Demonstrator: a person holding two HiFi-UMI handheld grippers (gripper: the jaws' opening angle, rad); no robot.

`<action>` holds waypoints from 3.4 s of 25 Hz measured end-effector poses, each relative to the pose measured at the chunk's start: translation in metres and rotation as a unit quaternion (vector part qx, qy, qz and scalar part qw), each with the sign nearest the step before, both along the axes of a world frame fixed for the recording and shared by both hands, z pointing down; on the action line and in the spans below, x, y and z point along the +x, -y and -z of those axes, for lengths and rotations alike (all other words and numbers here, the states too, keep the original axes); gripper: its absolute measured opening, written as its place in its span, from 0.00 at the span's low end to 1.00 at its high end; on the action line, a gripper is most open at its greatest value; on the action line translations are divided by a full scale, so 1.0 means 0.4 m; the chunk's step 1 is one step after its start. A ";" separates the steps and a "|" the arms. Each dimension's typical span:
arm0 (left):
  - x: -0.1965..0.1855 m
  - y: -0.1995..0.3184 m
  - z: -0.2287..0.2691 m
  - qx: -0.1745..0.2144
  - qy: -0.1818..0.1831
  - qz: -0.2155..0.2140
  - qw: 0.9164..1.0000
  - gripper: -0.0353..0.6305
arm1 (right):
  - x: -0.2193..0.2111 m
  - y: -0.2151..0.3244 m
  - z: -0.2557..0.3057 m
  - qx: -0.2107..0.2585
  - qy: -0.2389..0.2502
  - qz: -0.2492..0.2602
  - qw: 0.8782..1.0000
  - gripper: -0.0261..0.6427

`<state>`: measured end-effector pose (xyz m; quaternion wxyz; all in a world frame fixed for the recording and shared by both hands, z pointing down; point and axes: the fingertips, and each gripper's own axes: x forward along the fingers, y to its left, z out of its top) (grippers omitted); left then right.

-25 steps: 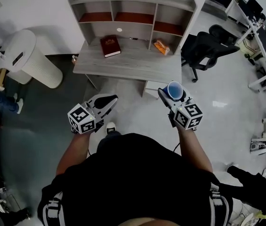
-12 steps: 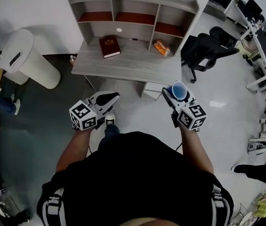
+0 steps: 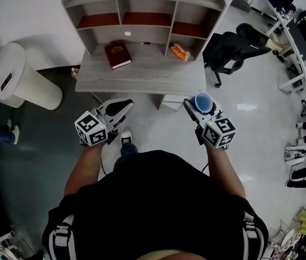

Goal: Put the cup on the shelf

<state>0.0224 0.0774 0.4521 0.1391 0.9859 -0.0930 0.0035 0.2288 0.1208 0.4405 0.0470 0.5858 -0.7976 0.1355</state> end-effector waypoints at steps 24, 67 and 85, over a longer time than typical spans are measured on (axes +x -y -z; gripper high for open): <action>-0.096 0.465 0.039 0.013 0.003 -0.041 0.999 0.09 | -0.114 0.384 0.039 -0.009 -0.002 -0.057 0.998 0.49; -0.336 0.811 -0.024 -0.003 0.014 -0.043 0.999 0.09 | -0.341 0.749 0.008 -0.025 -0.025 -0.060 0.998 0.49; -0.280 0.786 0.018 0.016 0.024 -0.013 0.999 0.09 | -0.279 0.743 0.036 -0.004 -0.011 -0.059 0.998 0.49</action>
